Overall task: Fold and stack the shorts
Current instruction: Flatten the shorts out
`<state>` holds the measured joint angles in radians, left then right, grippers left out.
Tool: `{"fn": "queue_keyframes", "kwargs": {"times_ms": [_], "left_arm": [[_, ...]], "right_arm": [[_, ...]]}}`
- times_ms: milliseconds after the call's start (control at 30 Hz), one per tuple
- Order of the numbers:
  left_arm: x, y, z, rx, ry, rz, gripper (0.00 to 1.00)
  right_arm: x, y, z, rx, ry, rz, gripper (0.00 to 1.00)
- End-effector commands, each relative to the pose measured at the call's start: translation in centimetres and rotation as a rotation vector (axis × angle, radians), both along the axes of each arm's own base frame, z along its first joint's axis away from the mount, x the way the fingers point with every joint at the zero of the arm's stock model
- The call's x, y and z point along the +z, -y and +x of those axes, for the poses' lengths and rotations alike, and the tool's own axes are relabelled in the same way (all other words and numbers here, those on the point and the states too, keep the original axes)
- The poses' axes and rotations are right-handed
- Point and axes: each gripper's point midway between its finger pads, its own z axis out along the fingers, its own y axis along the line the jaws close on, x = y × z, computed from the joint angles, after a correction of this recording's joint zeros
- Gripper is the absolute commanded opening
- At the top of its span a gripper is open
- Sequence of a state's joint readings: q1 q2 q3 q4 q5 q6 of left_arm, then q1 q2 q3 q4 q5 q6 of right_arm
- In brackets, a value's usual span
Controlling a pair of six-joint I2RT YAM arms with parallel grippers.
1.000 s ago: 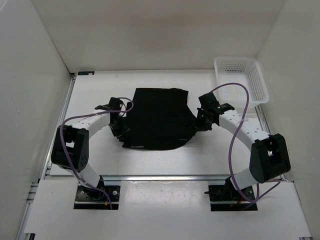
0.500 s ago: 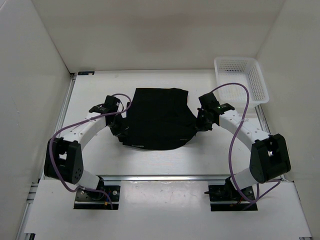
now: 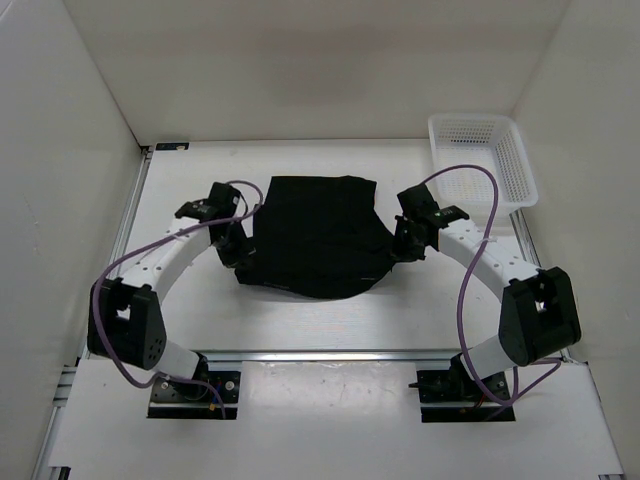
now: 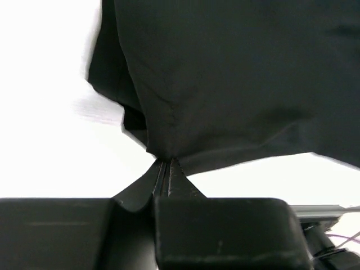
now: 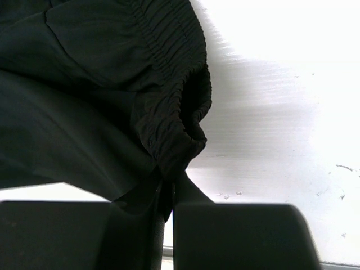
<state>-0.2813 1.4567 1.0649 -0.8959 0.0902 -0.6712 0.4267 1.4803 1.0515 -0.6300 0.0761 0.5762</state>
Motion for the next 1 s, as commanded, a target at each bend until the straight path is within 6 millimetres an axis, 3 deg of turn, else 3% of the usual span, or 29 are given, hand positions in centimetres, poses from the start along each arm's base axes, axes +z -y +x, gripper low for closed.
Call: {"fn": "queue_keyframes", "kwargs": {"times_ms": [0, 33, 67, 100, 133, 167, 200, 233, 267, 333, 367, 433, 500, 567, 600, 667, 833, 967], "left_arm": [[6.8, -2.3, 3.7, 0.034, 0.174, 0.054, 0.10], [10.4, -3.4, 6.2, 0.072, 0.264, 0.050, 0.10], [12.2, -4.1, 7.5, 0.071, 0.301, 0.059, 0.10], [12.8, -4.8, 9.0, 0.087, 0.296, 0.078, 0.10], [14.3, -5.5, 9.6, 0.098, 0.298, 0.084, 0.10], [18.8, -6.5, 12.2, 0.129, 0.403, 0.078, 0.10], [20.9, -6.9, 12.9, 0.141, 0.445, 0.074, 0.10], [22.7, -6.9, 12.9, 0.142, 0.468, 0.071, 0.10], [27.1, -7.3, 13.4, 0.160, 0.592, 0.055, 0.10], [29.6, -7.2, 13.3, 0.172, 0.658, 0.039, 0.10], [30.9, -7.4, 13.3, 0.175, 0.702, 0.024, 0.10], [33.0, -7.1, 11.8, 0.186, 0.764, -0.009, 0.10], [33.8, -7.1, 11.1, 0.197, 0.800, -0.023, 0.10], [36.0, -7.6, 9.1, 0.218, 0.865, -0.037, 0.10], [37.0, -7.7, 7.8, 0.219, 0.891, -0.041, 0.10], [38.6, -8.1, 6.2, 0.228, 0.934, -0.044, 0.10], [44.7, -8.9, 0.1, 0.256, 1.109, -0.049, 0.10], [47.9, -9.7, -4.4, 0.291, 1.221, -0.044, 0.10]], "right_arm": [[3.0, -0.1, 3.4, -0.012, 0.090, 0.003, 0.00], [3.8, -0.5, 4.2, -0.005, 0.106, 0.005, 0.00], [3.7, -0.3, 5.6, -0.009, 0.097, -0.006, 0.00], [7.6, -0.8, 8.8, -0.031, 0.189, 0.029, 0.00], [9.3, -1.2, 10.2, -0.011, 0.222, 0.029, 0.00], [9.6, -1.0, 11.4, -0.015, 0.203, 0.014, 0.00], [15.0, -2.0, 13.8, -0.002, 0.321, 0.058, 0.00], [16.9, -1.9, 14.6, 0.010, 0.364, 0.048, 0.00], [17.8, -2.0, 15.0, 0.018, 0.373, 0.044, 0.00], [22.0, -2.0, 15.6, 0.023, 0.468, 0.056, 0.00], [22.3, -1.9, 15.5, 0.035, 0.473, 0.047, 0.00], [23.9, -1.5, 14.2, 0.047, 0.504, 0.058, 0.00], [24.1, -1.2, 13.0, 0.060, 0.505, 0.060, 0.00], [24.7, -0.6, 10.9, 0.077, 0.516, 0.063, 0.00], [26.2, -0.2, 9.3, 0.084, 0.550, 0.084, 0.00], [26.3, -0.5, 7.3, 0.124, 0.551, 0.104, 0.00], [31.9, 1.0, 1.4, 0.167, 0.682, 0.166, 0.00], [37.3, 1.6, -3.9, 0.220, 0.810, 0.254, 0.00]]}}
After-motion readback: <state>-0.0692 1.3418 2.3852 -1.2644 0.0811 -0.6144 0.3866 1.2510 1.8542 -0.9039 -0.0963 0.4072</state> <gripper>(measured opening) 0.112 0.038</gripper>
